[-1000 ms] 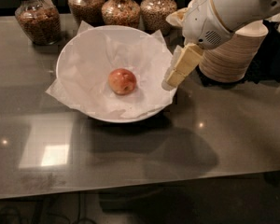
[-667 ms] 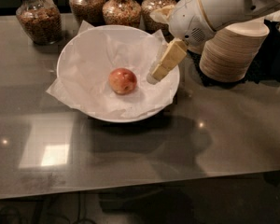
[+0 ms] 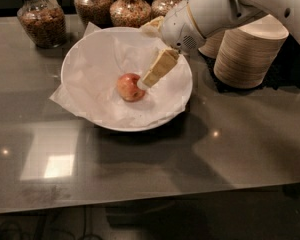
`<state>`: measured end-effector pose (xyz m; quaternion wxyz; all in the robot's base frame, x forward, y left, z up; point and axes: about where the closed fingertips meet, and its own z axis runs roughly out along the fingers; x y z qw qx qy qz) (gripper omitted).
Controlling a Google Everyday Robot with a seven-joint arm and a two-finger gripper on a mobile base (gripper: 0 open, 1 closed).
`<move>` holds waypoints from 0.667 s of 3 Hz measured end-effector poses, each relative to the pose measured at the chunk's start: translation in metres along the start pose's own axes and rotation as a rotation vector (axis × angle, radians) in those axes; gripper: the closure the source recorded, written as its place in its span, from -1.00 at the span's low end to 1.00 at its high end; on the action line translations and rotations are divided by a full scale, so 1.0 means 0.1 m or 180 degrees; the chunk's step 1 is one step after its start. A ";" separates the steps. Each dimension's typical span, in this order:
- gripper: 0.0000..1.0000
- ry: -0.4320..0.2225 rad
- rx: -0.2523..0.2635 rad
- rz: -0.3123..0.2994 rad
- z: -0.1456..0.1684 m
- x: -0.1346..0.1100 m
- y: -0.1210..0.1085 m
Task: Pick apple from white bowl
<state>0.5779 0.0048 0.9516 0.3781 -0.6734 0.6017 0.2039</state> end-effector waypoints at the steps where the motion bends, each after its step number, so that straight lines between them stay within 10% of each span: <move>1: -0.72 0.0089 -0.0034 -0.0001 0.11 0.05 0.00; 2: -0.78 0.0194 -0.0026 -0.0024 0.20 0.13 0.00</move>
Offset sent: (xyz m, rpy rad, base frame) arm 0.0110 0.0046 -0.0348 -0.1010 -0.0105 -0.0219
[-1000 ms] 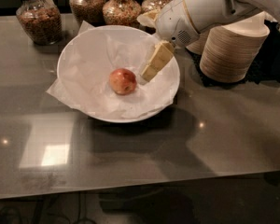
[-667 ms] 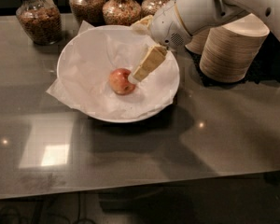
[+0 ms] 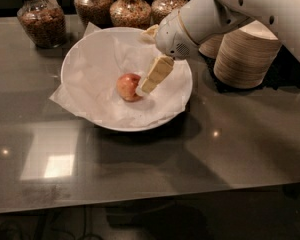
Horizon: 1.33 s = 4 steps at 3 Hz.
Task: Pick apple from white bowl
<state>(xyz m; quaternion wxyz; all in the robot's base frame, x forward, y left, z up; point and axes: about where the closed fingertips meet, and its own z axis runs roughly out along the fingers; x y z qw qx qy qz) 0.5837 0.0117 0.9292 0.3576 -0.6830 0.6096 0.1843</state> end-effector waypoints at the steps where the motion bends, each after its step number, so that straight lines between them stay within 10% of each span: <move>1: -0.74 0.0127 0.0007 0.0006 0.11 0.13 -0.01; 4: -0.52 0.0290 0.0025 0.0027 0.30 0.32 0.00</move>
Offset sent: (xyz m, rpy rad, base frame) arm 0.0138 -0.0049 -0.0422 -0.0889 0.0015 -0.0369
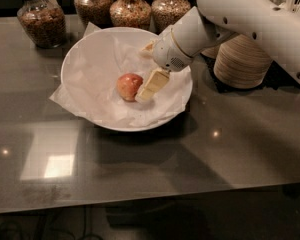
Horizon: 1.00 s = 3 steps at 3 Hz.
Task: Pick apple from white bowl
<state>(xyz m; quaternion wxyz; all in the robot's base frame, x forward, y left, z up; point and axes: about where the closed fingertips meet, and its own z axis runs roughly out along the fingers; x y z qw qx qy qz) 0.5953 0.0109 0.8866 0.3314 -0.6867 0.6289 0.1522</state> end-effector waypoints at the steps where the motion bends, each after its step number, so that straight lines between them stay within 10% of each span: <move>1: -0.28 0.0004 -0.0001 -0.0010 0.05 -0.01 0.02; 3: -0.28 -0.0003 -0.0029 -0.0053 0.10 -0.05 0.04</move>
Offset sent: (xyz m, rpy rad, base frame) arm -0.0029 0.0043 -0.0040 -0.0020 -0.0091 -0.0006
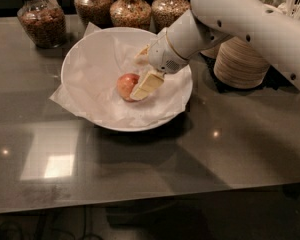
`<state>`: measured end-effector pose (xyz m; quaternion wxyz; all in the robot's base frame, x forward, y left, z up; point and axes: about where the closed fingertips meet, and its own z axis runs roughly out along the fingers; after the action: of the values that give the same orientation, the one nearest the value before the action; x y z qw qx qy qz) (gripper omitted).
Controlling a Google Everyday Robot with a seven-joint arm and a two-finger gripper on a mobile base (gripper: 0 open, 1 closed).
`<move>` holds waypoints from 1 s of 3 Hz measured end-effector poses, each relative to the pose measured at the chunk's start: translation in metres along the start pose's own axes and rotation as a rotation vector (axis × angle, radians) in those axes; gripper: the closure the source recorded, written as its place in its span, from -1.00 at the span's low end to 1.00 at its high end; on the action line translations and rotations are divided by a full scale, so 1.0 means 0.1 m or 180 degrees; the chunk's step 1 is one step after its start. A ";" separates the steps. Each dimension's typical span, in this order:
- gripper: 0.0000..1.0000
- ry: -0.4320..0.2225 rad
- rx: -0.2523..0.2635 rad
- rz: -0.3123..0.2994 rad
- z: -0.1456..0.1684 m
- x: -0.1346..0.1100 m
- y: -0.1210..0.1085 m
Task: Pick apple from white bowl
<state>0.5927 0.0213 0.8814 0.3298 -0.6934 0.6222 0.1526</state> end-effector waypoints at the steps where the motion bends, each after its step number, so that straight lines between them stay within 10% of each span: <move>1: -0.26 0.0008 -0.0136 -0.0059 0.20 -0.03 0.05; 3: -0.24 0.0030 -0.0158 -0.0013 0.27 0.06 0.05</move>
Offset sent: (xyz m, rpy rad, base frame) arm -0.0002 0.0206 -0.0210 -0.0237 0.0309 0.0545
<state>0.5945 0.0346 0.8563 0.3099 -0.7033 0.6184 0.1640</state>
